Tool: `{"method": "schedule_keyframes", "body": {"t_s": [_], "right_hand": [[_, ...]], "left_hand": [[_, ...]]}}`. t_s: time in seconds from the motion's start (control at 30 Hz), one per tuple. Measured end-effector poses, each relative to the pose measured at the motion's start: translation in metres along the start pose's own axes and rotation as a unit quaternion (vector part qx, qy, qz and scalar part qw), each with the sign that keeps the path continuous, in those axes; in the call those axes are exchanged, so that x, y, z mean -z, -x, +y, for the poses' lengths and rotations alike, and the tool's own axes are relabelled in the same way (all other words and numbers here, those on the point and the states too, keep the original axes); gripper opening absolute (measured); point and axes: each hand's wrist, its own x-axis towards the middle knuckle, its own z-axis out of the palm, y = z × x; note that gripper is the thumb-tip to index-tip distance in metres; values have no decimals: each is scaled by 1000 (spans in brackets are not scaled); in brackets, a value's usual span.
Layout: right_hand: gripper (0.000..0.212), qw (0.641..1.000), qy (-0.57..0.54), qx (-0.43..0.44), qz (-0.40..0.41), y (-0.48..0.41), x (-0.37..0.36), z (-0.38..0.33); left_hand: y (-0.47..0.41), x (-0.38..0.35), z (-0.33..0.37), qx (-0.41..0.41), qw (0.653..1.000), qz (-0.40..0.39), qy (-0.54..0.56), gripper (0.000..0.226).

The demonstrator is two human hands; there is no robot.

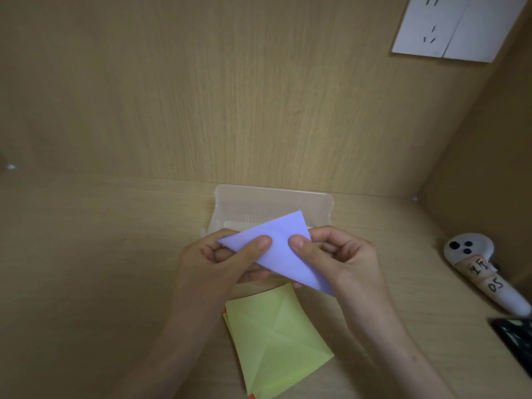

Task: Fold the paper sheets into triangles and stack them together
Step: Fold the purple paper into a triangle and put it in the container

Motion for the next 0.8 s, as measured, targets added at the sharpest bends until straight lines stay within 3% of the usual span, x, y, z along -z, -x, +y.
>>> {"method": "schedule_keyframes", "body": {"t_s": [0.23, 0.43, 0.57, 0.8], "right_hand": [[12, 1000, 2, 5, 2, 1, -1, 1], [14, 999, 18, 28, 20, 1, 0, 2], [11, 999, 21, 45, 21, 2, -2, 2], [10, 998, 22, 49, 16, 5, -4, 4]], "left_hand": [[-1, 1, -2, -4, 1000, 0, 3, 8], [-1, -3, -7, 9, 999, -51, -10, 11], [-3, 0, -13, 5, 998, -69, -6, 23], [-1, 1, -13, 12, 998, -69, -1, 17]]}}
